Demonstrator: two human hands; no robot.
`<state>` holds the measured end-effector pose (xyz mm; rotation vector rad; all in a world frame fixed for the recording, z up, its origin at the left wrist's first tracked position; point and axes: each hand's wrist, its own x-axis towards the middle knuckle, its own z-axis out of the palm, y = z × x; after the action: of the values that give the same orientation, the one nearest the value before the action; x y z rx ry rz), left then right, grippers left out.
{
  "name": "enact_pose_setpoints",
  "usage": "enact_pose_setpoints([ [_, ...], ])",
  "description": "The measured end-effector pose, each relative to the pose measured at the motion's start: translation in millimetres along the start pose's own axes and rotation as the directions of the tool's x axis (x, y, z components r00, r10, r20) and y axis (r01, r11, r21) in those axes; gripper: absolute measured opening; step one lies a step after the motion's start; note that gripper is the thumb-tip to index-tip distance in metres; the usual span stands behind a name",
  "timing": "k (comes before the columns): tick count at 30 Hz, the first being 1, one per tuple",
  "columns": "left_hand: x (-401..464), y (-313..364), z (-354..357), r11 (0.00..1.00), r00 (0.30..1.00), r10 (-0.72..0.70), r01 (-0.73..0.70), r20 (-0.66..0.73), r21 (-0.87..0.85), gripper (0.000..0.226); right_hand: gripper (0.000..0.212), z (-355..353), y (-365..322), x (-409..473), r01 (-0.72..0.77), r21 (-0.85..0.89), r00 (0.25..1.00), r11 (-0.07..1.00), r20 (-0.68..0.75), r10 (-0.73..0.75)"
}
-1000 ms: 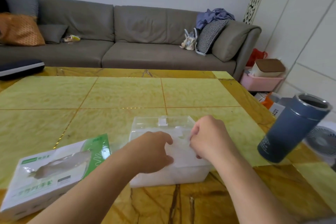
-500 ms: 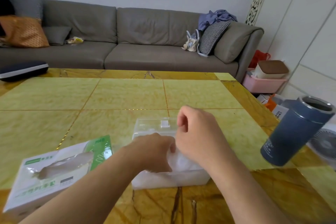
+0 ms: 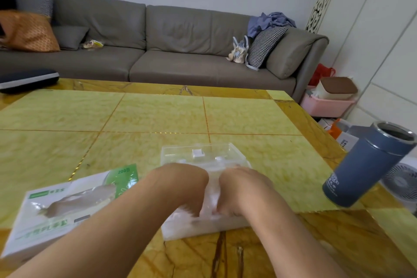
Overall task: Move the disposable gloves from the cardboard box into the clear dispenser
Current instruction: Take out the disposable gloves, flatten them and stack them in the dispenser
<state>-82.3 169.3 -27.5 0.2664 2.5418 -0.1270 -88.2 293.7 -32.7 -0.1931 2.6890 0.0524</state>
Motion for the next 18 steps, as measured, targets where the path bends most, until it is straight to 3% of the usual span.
enact_pose_setpoints([
  [3, -6, 5, -1, 0.998, 0.999, -0.032, 0.030, 0.039, 0.063, 0.055, 0.024, -4, -4, 12, -0.009, -0.075, 0.993, 0.997, 0.119, 0.018],
  [5, -9, 7, -2, 0.998, 0.997, -0.023, 0.018, 0.070, 0.062, 0.078, 0.022, -4, -6, 18, 0.014, -0.080, 0.986, 0.997, 0.167, -0.001],
  [7, -9, 8, -3, 0.999, 0.996, -0.023, 0.020, 0.088, 0.038, 0.097, 0.047, -4, -7, 21, 0.023, -0.069, 0.978, 0.997, 0.211, -0.008],
  [9, -8, 6, -2, 1.000, 0.995, -0.020, 0.019, 0.100, 0.012, 0.099, 0.066, -2, -9, 23, 0.026, -0.048, 0.979, 0.999, 0.205, -0.016],
  [11, -7, 2, -1, 1.000, 0.995, -0.006, 0.008, 0.104, -0.017, 0.094, 0.072, 1, -8, 23, 0.025, -0.018, 0.981, 1.000, 0.194, -0.021],
  [15, -25, -1, 0, 0.998, 0.999, 0.021, -0.018, 0.033, -0.065, 0.051, 0.028, 9, -6, 20, 0.035, 0.082, 0.991, 0.996, 0.123, -0.045],
  [18, -47, 2, 10, 0.995, 0.990, 0.016, -0.029, -0.137, -0.095, 0.044, 0.015, 10, -4, 11, 0.033, 0.038, 0.999, 0.999, 0.013, -0.034],
])
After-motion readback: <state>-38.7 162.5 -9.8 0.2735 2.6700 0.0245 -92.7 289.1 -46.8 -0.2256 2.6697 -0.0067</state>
